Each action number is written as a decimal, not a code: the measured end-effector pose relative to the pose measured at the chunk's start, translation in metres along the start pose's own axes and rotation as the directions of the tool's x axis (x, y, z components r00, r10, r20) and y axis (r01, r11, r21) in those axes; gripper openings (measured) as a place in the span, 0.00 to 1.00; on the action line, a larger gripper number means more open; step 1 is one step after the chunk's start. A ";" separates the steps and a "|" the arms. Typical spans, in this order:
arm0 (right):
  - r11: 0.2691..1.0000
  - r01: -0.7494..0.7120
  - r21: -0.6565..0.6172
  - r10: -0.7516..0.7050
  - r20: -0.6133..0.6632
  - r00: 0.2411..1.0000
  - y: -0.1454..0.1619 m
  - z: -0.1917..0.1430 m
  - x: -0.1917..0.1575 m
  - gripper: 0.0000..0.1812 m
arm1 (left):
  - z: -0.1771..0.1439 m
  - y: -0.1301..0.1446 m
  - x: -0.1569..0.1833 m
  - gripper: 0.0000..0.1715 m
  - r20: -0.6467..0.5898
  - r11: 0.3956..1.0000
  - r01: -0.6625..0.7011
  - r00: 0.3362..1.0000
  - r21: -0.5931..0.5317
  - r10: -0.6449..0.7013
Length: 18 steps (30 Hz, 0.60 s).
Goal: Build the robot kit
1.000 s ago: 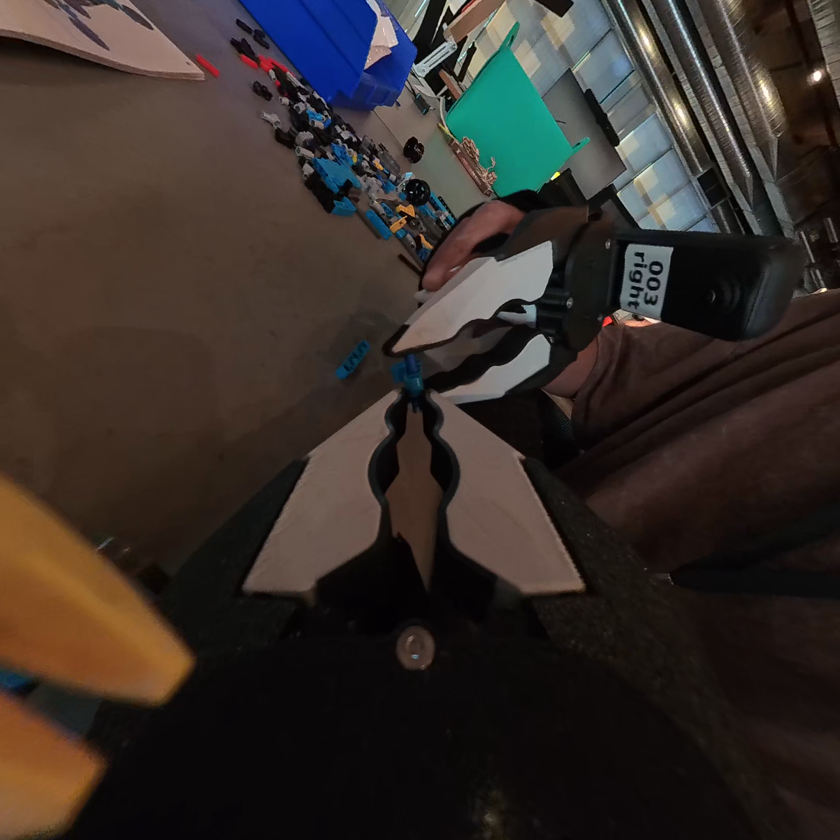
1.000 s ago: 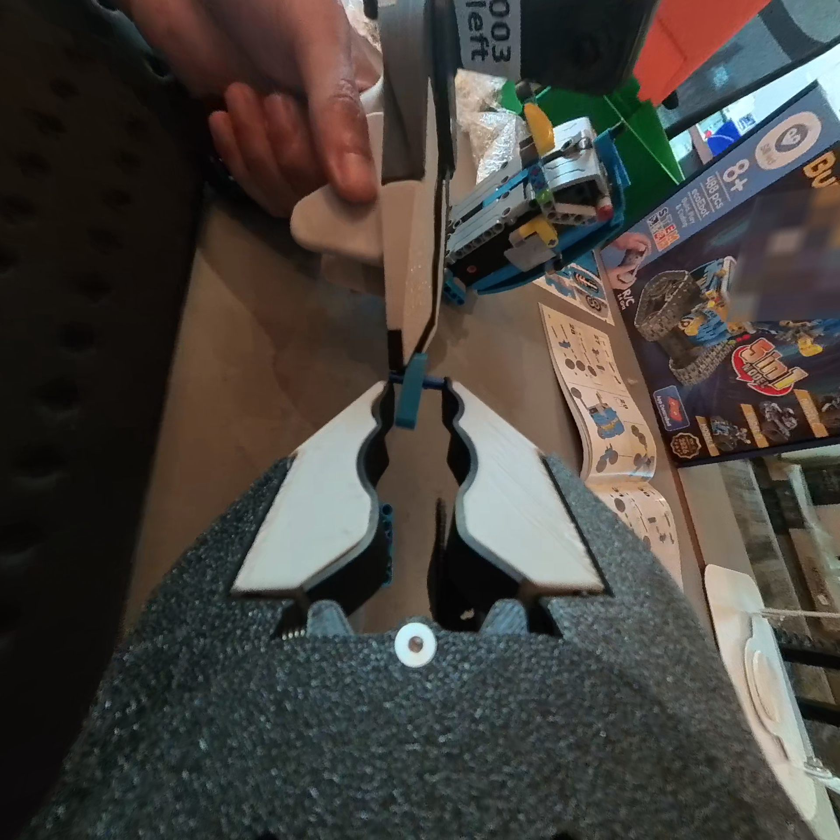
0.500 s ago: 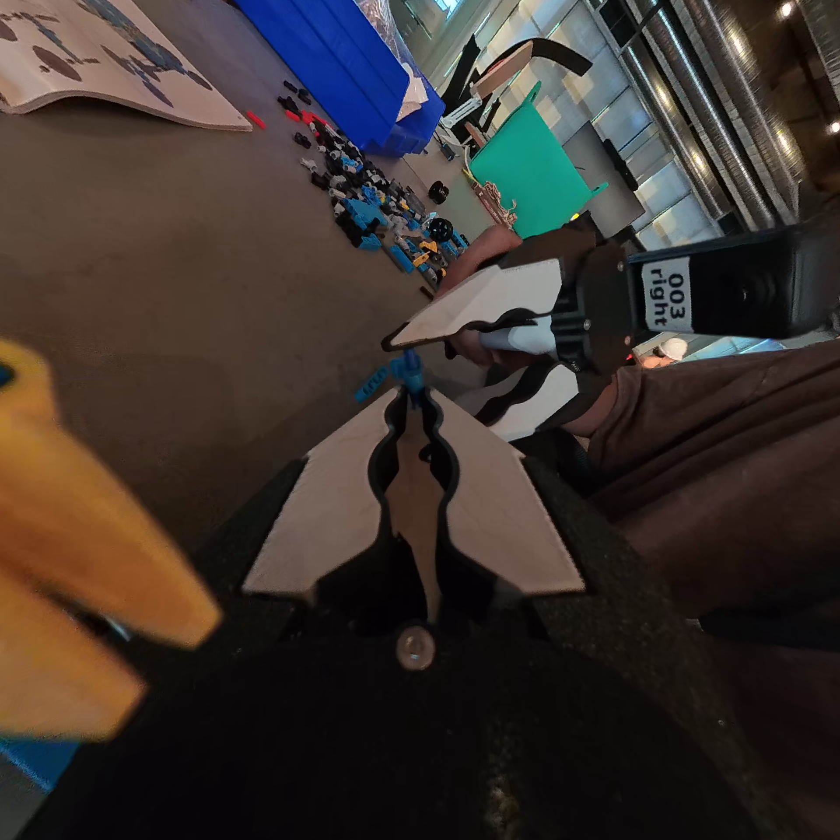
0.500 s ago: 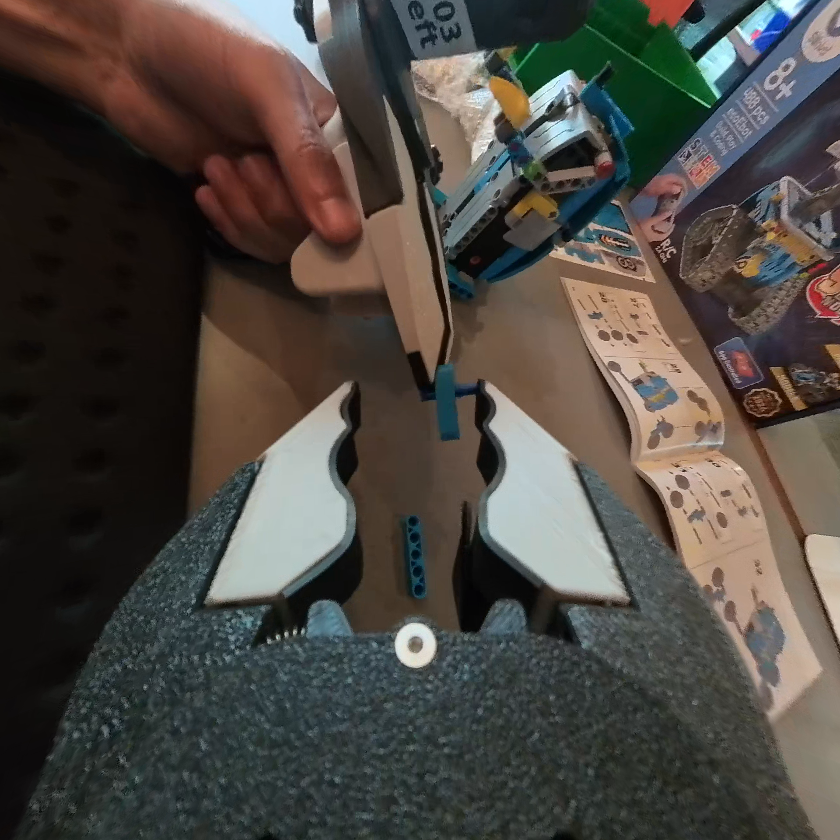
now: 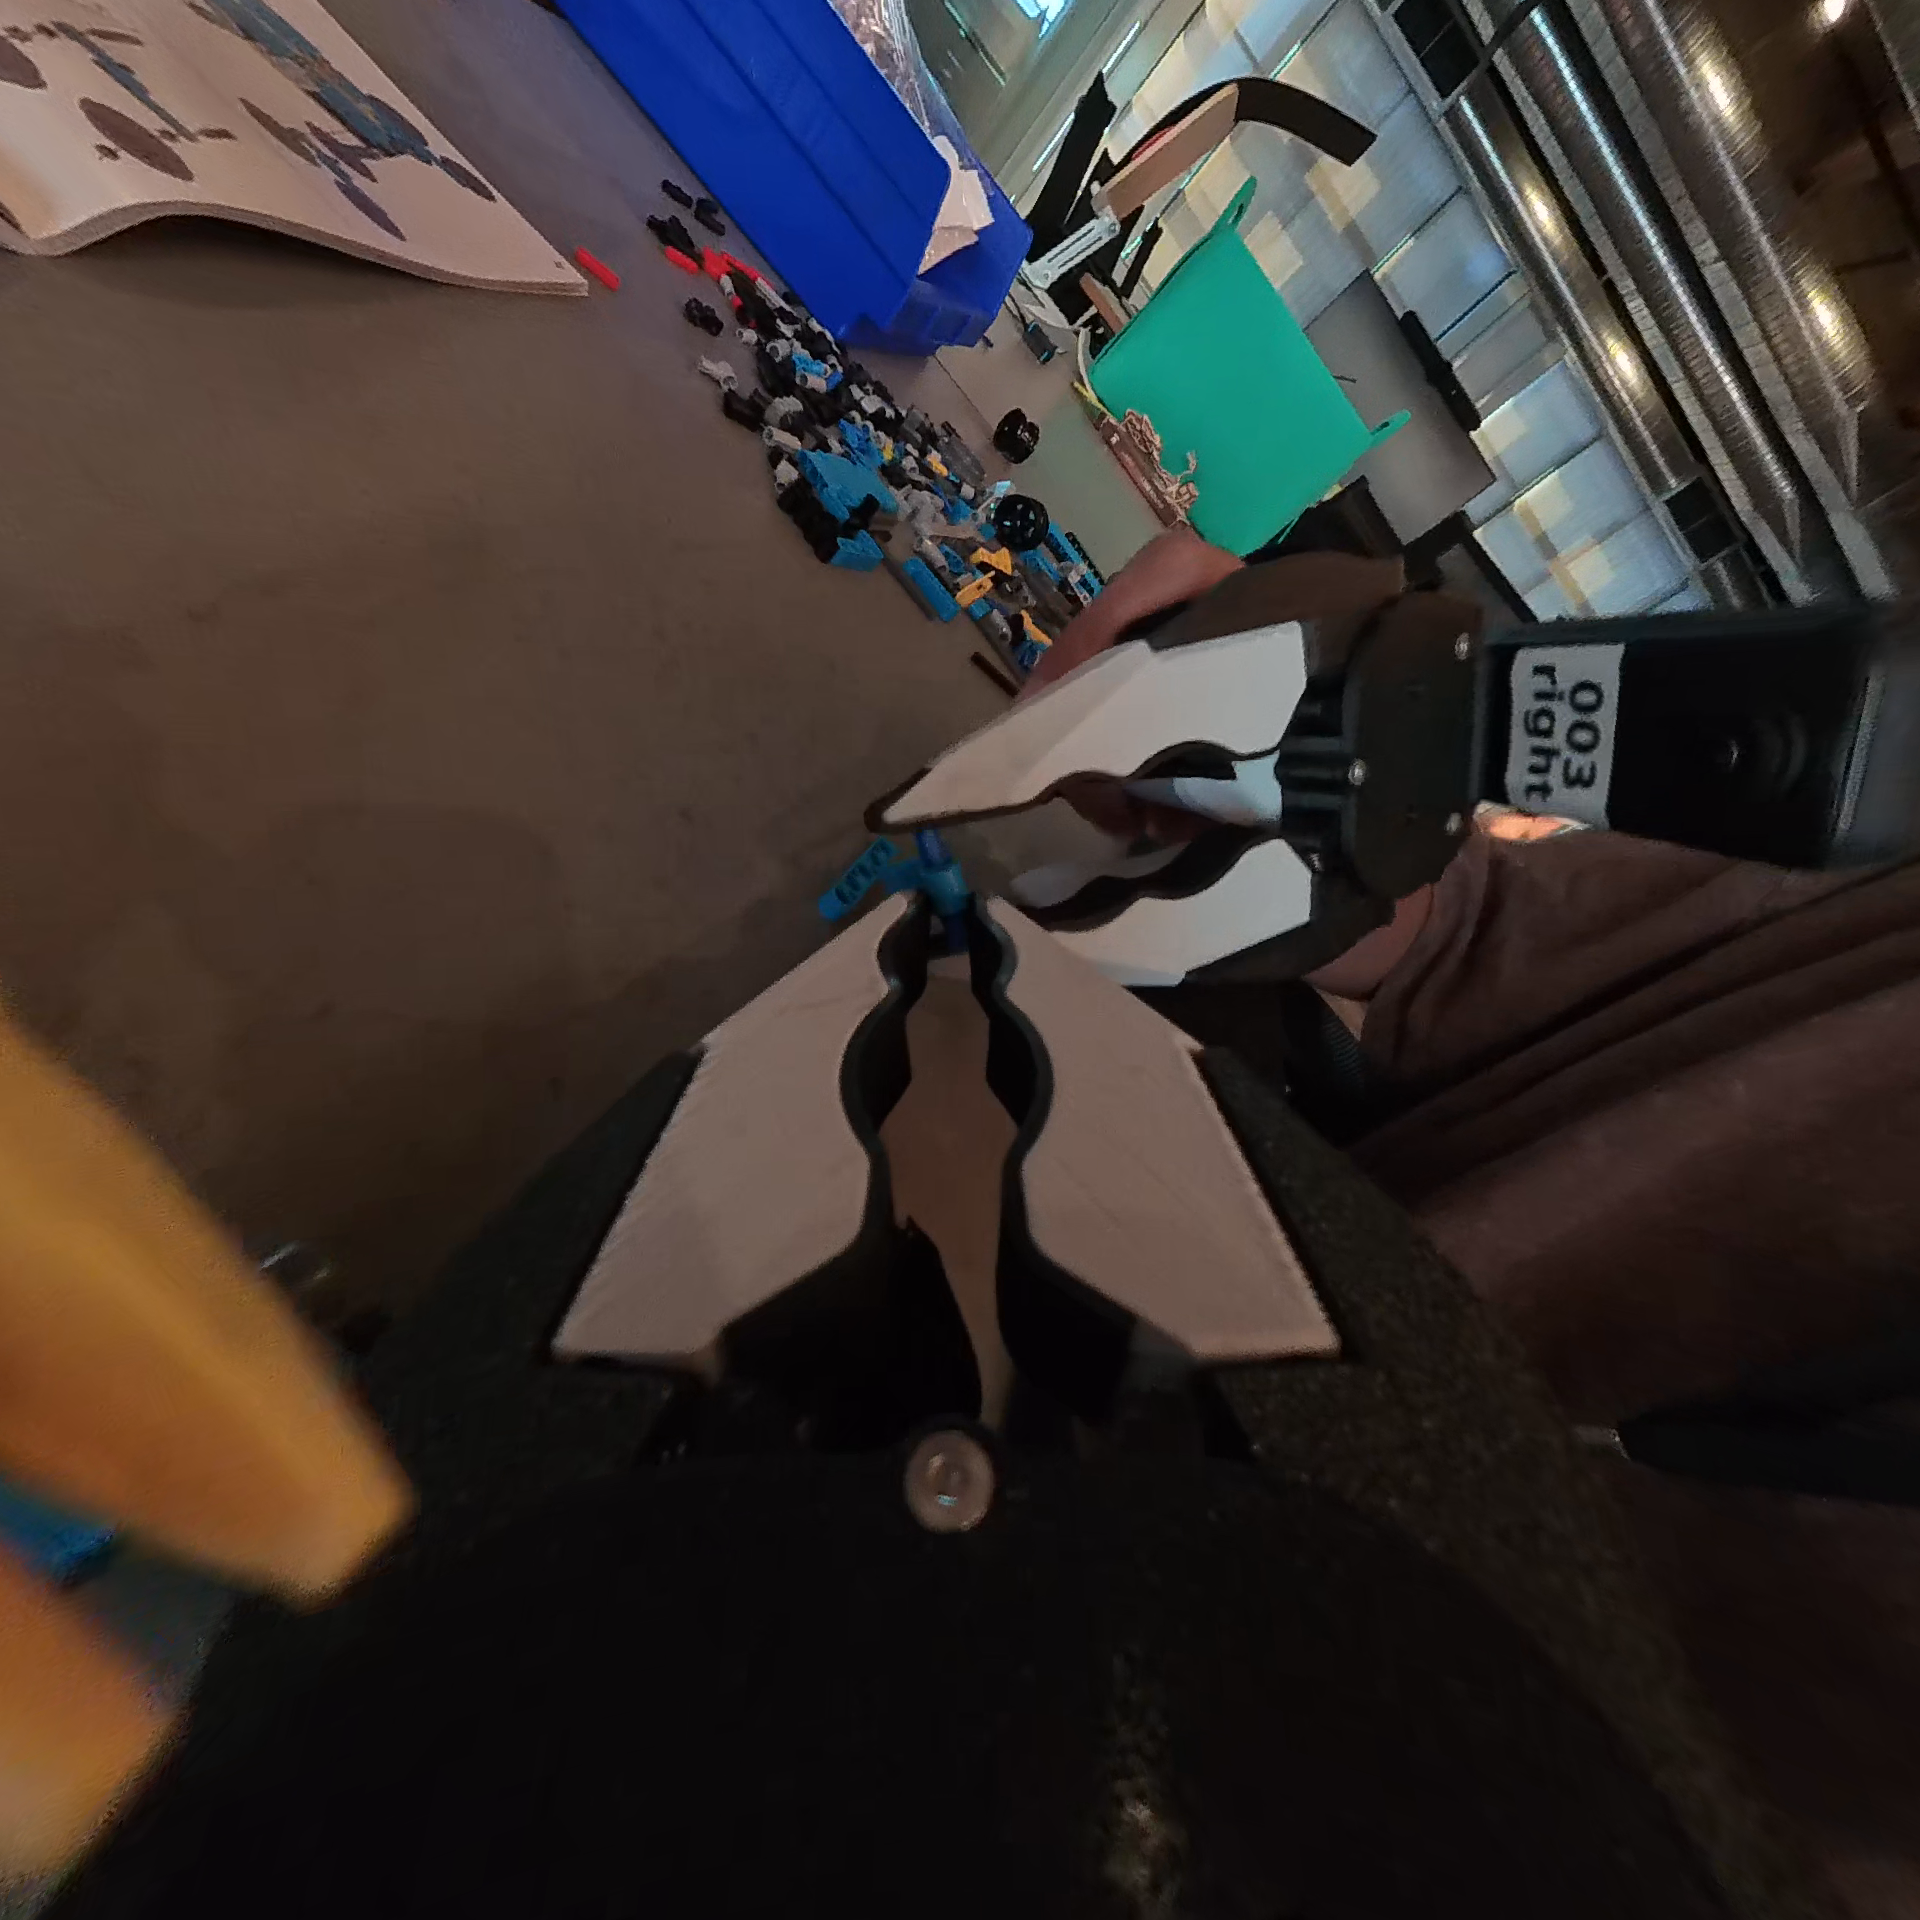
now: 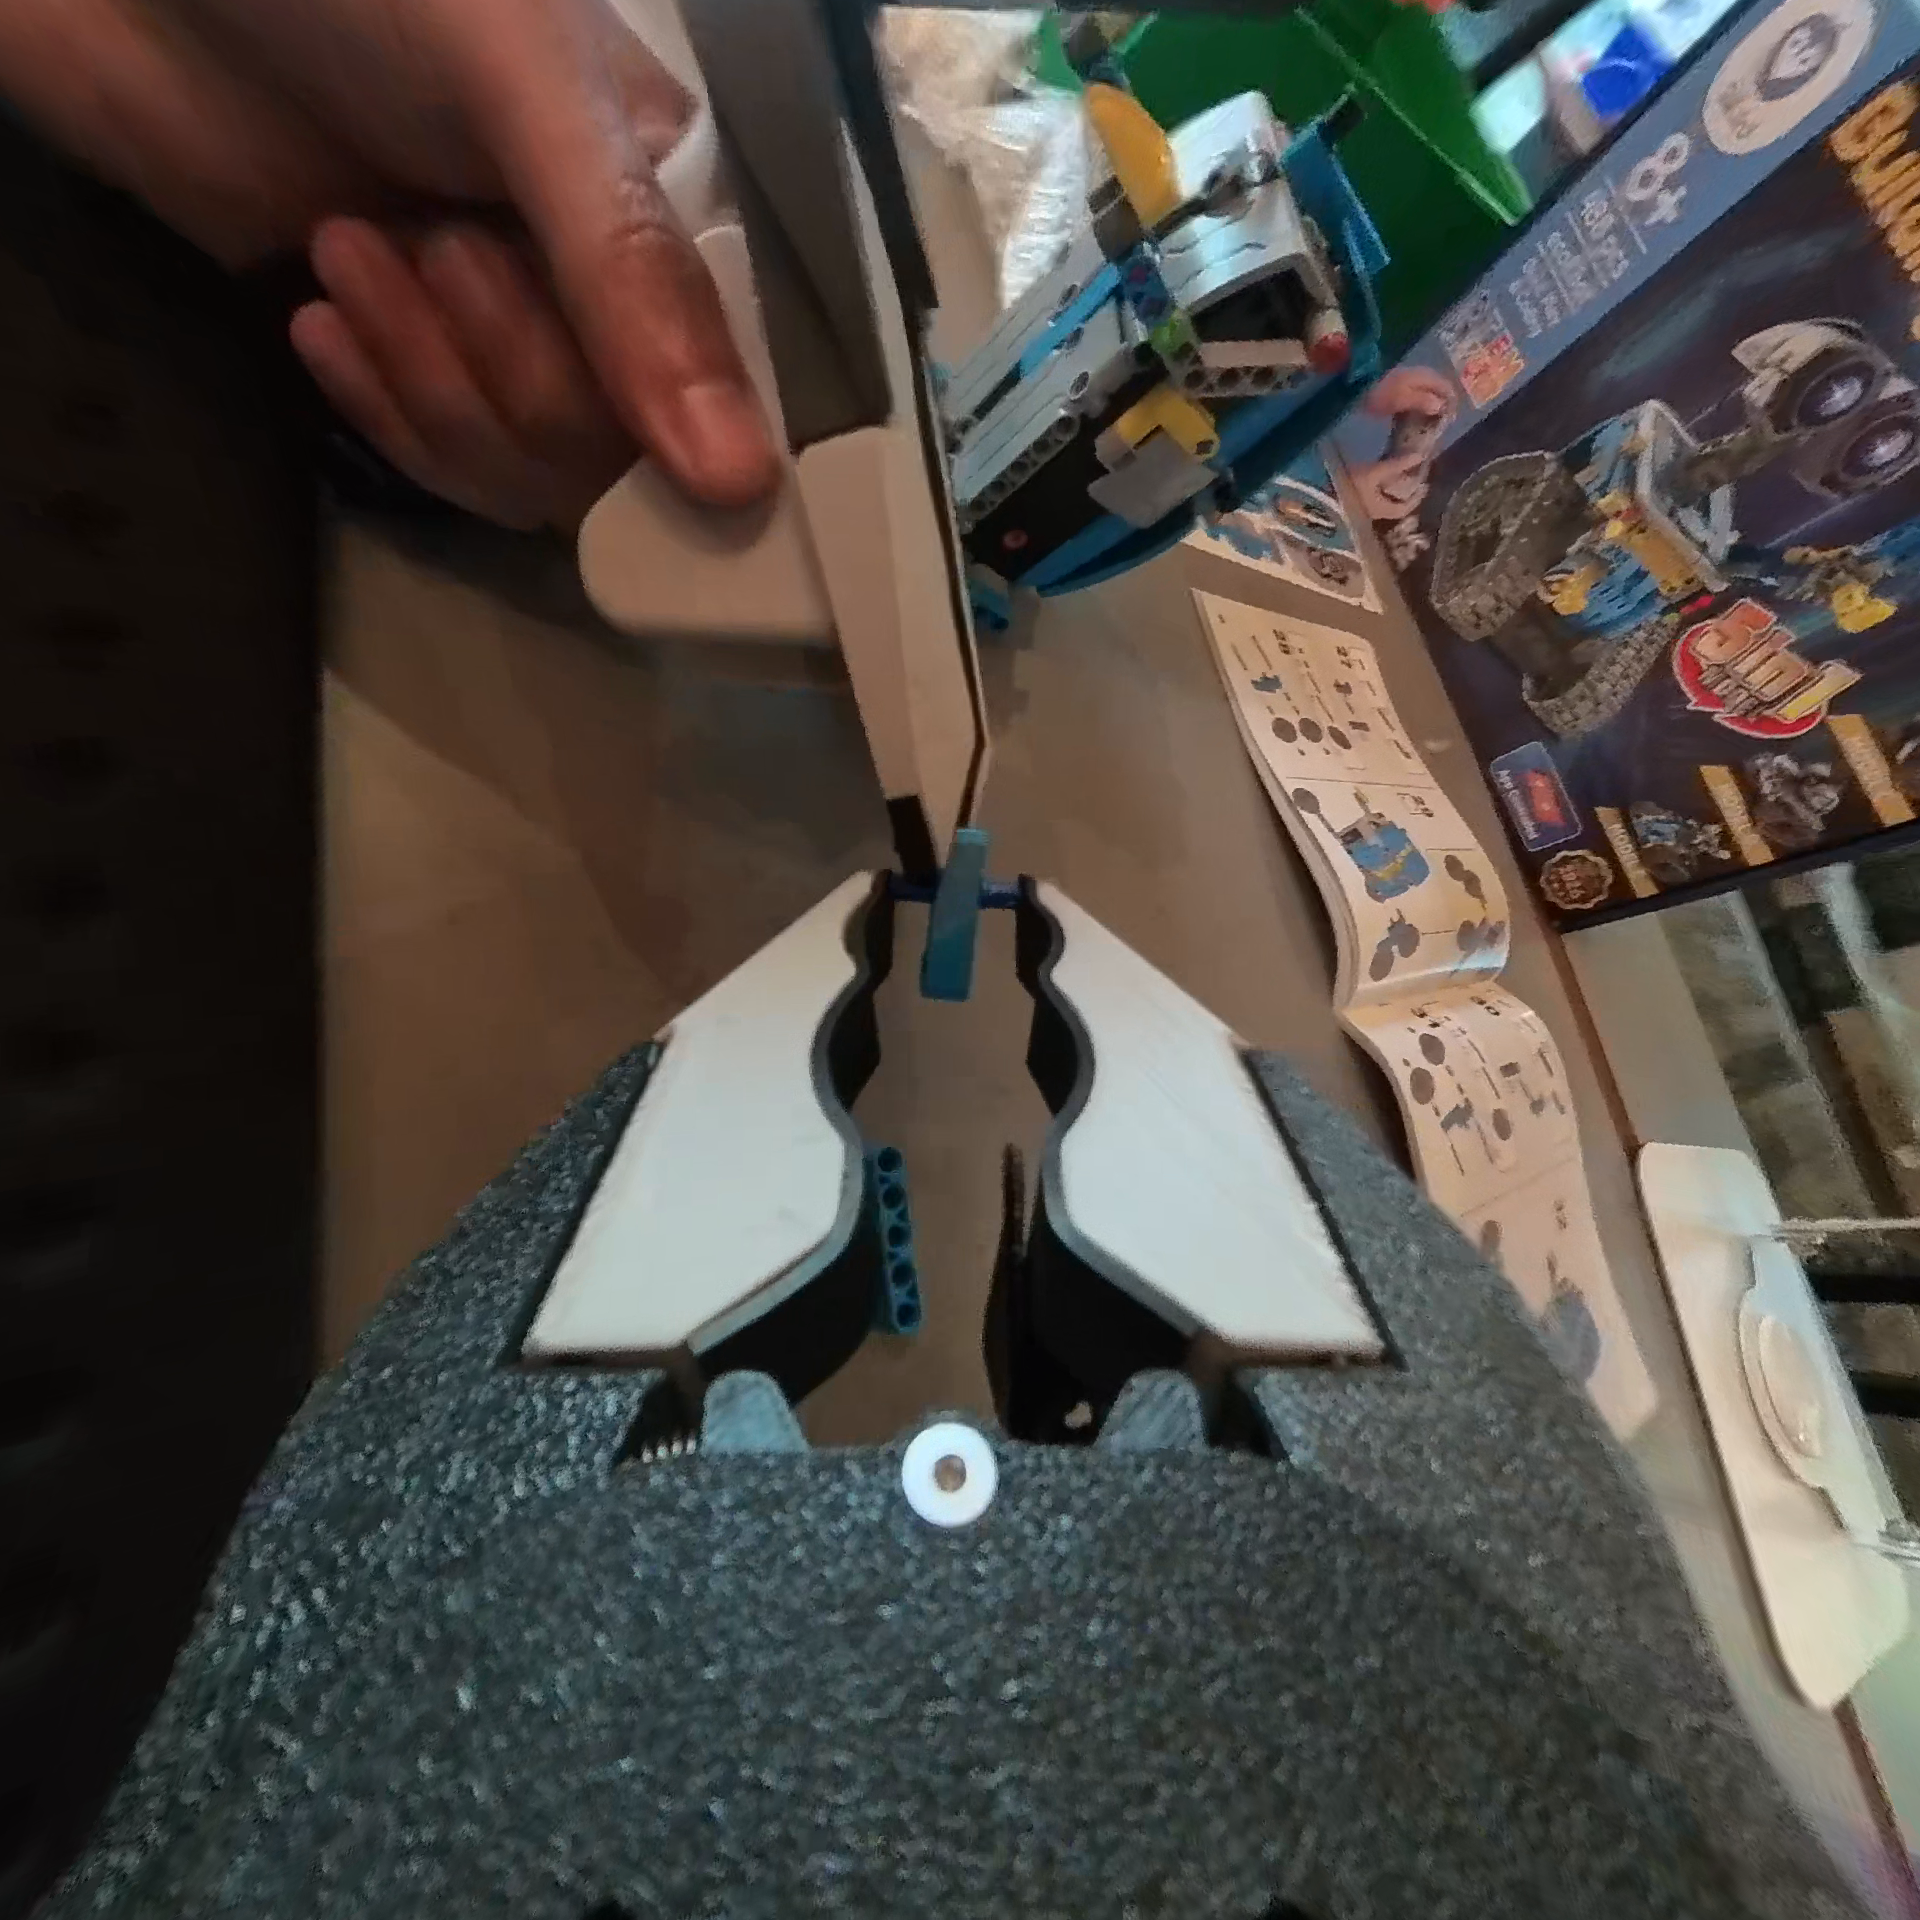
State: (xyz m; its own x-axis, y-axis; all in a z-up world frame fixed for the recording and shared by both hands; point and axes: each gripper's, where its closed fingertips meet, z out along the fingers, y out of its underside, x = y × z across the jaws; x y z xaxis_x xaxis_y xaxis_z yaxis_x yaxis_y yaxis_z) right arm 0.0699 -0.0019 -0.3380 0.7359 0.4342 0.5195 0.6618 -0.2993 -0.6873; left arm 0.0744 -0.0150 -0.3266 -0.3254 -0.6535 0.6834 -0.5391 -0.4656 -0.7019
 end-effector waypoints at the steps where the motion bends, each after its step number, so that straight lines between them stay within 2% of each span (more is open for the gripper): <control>1: 1.000 0.004 -0.013 -0.004 -0.006 1.000 0.000 0.001 0.000 0.13 | 0.000 0.000 -0.001 0.02 0.000 1.000 0.007 1.000 0.002 -0.007; 8: 0.998 0.064 -0.018 -0.064 -0.024 0.998 0.002 0.002 0.009 0.13 | 0.001 -0.003 -0.003 0.03 0.032 1.000 -0.013 0.999 0.019 0.012; 10: 0.991 0.129 -0.023 -0.130 -0.043 0.991 0.003 0.000 0.010 0.14 | 0.002 -0.002 -0.003 0.04 0.019 1.000 0.000 1.000 0.008 0.000; 12: 0.972 0.221 -0.073 -0.226 -0.071 0.971 0.008 0.002 0.010 0.14 | 0.004 0.000 -0.003 0.12 0.028 1.000 -0.011 1.000 -0.008 0.011; 13: 0.958 0.271 -0.098 -0.279 -0.074 0.958 0.010 0.003 0.007 0.14 | 0.005 0.001 -0.003 0.12 0.033 1.000 -0.015 0.999 -0.015 0.016; 16: 0.910 0.402 -0.096 -0.411 -0.094 0.907 0.002 0.002 -0.001 0.14 | 0.006 0.003 -0.001 0.04 0.027 0.999 -0.025 0.999 -0.028 0.025; 18: 0.907 0.413 -0.083 -0.420 -0.094 0.903 0.000 0.000 -0.001 0.14 | 0.006 0.002 0.000 0.04 0.028 0.999 -0.036 0.999 -0.028 0.037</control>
State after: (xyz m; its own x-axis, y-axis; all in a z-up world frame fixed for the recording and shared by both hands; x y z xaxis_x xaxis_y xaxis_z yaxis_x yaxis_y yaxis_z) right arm 0.0692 -0.0023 -0.3382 0.3996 0.4381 0.8052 0.9162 -0.1625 -0.3662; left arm 0.0773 -0.0197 -0.3292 -0.3233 -0.6868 0.6510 -0.5486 -0.4246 -0.7203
